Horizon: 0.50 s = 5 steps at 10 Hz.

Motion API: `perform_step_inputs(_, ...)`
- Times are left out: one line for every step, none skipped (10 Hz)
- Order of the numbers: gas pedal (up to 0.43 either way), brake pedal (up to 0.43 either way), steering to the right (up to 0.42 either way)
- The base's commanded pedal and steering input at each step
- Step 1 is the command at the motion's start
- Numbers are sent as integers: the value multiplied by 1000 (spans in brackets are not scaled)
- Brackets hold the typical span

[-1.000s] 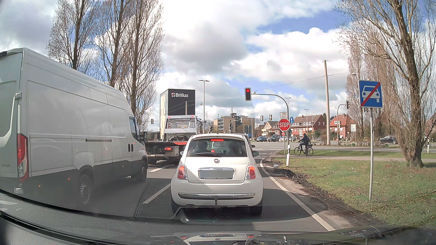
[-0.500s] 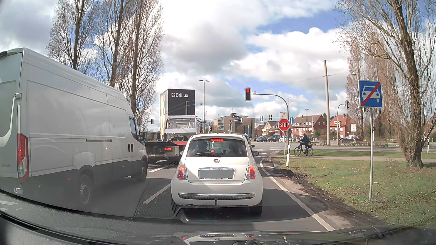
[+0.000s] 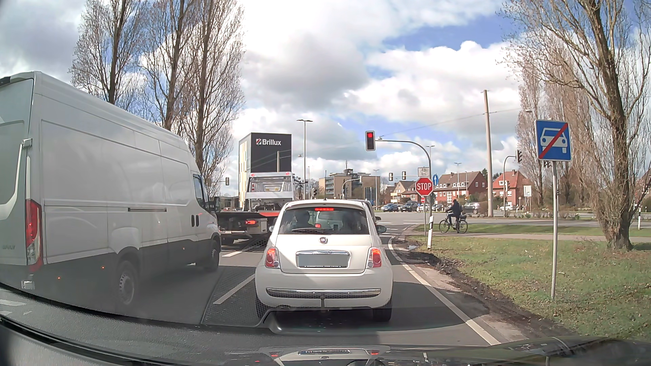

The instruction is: Follow the waypoints while adhering to traffic rules and regulations

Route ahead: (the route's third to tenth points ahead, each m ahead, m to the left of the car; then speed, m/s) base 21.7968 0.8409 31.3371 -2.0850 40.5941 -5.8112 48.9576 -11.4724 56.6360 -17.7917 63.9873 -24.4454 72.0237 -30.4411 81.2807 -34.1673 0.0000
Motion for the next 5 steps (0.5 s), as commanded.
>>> perform_step_inputs(0,287,1)
perform_step_inputs(0,287,1)
perform_step_inputs(0,287,1)
perform_step_inputs(0,287,1)
perform_step_inputs(0,287,1)
